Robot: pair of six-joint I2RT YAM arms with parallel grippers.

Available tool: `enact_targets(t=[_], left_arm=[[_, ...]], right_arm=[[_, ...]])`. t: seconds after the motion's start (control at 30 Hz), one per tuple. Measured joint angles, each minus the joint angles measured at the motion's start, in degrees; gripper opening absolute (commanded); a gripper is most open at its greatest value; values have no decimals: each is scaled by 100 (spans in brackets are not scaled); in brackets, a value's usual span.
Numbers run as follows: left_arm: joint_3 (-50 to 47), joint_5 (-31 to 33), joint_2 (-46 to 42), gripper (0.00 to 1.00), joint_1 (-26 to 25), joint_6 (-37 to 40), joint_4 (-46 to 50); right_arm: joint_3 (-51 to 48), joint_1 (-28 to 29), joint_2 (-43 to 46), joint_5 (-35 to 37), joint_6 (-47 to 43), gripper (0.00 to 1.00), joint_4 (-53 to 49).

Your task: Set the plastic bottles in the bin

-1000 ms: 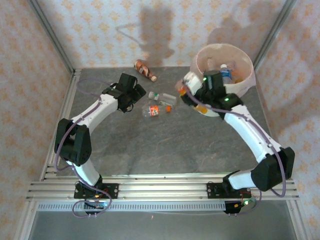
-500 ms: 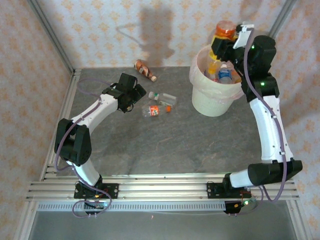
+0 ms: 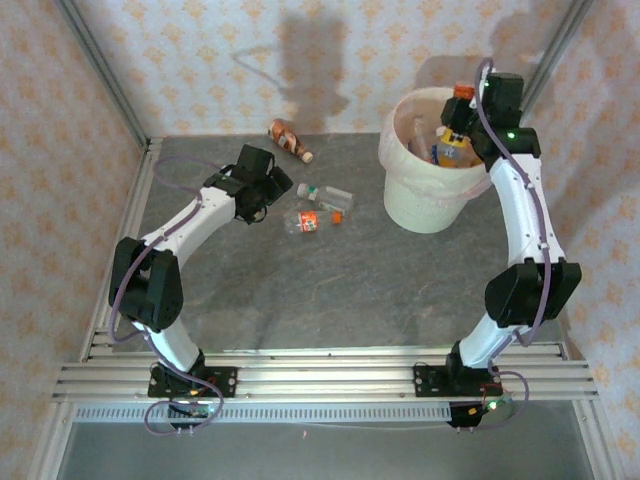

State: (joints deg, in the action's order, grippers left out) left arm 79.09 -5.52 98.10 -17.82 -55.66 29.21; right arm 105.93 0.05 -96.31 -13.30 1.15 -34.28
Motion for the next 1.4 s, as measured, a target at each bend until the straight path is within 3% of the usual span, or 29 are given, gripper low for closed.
enact_targets(t=[0.03, 0.13, 0.47, 0.6, 0.83, 1.07, 1.4], left_arm=[[7, 0, 4, 100, 0, 0, -2], [24, -2, 33, 100, 0, 0, 0], [35, 0, 63, 100, 0, 0, 0], [35, -2, 63, 100, 0, 0, 0], [35, 0, 66, 100, 0, 0, 2], [35, 0, 66, 100, 0, 2, 2], [37, -26, 251, 100, 0, 4, 2]], right_arm=[[0, 15, -26, 4, -22, 70, -96], [0, 11, -120, 9, -144, 79, -304], [721, -13, -389, -22, -94, 93, -743], [1388, -90, -442, -66, 83, 91, -798], [2000, -160, -962, -323, 271, 66, -1110], [1502, -160, -1316, -1080, 57, 64, -1722], [1115, -105, -1200, -1198, -535, 68, -1847]])
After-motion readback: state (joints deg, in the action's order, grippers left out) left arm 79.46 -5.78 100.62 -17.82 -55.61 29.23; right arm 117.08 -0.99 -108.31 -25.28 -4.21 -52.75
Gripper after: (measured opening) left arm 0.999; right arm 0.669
